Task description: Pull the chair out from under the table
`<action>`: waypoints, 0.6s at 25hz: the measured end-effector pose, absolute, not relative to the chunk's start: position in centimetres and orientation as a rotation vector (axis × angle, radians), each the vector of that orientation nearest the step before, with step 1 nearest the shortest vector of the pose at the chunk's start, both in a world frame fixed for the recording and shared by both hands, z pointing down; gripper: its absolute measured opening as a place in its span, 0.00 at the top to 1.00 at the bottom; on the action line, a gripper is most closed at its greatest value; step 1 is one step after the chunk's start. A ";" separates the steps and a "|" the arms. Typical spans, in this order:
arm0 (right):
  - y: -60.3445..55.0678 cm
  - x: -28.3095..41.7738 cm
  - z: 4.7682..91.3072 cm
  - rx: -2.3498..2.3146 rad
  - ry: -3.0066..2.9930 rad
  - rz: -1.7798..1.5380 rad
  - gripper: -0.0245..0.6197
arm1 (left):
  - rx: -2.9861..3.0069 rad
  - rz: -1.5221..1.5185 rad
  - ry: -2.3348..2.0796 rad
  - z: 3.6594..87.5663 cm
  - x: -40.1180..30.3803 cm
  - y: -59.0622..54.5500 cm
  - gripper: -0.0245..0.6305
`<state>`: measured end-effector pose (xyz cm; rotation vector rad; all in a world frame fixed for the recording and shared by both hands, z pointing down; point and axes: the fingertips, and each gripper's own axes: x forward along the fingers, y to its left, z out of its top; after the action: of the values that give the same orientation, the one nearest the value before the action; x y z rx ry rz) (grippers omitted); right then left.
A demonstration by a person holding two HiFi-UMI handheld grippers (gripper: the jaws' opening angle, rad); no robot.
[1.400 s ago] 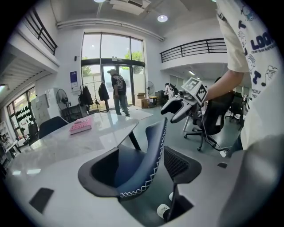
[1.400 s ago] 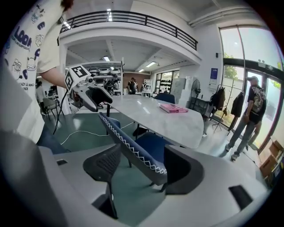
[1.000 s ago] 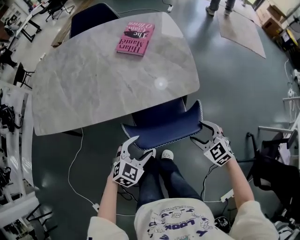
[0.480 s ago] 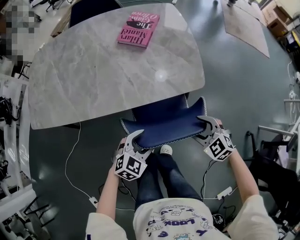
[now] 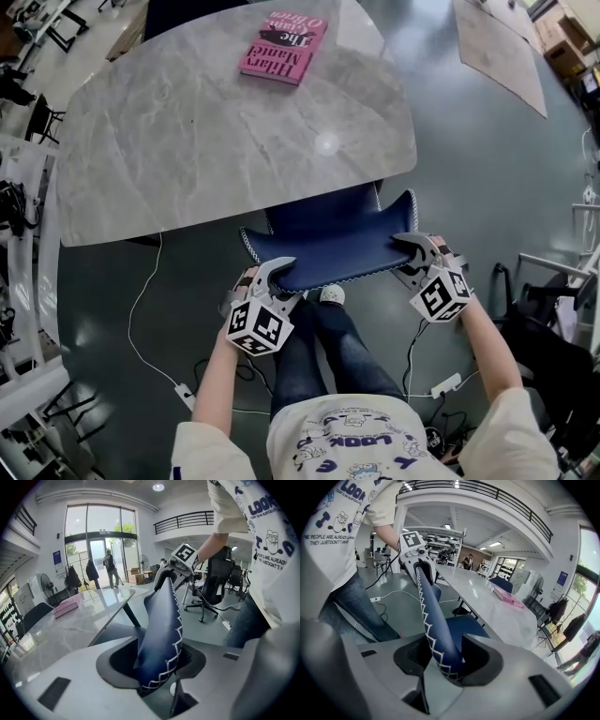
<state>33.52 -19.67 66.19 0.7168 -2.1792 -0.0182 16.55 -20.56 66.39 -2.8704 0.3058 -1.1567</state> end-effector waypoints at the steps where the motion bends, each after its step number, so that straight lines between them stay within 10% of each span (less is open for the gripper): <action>1: -19.6 33.5 66.2 0.698 -2.174 -0.020 0.68 | -2.862 -1.165 0.298 66.4 16.5 -20.5 0.68; 15: -17.5 33.2 66.8 0.576 -2.163 0.056 0.78 | -2.756 -1.263 0.227 67.0 16.4 -18.0 0.80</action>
<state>33.18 -17.54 66.77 0.5762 -2.1632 0.0560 16.43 -17.98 66.97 -2.7558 0.2268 -1.2634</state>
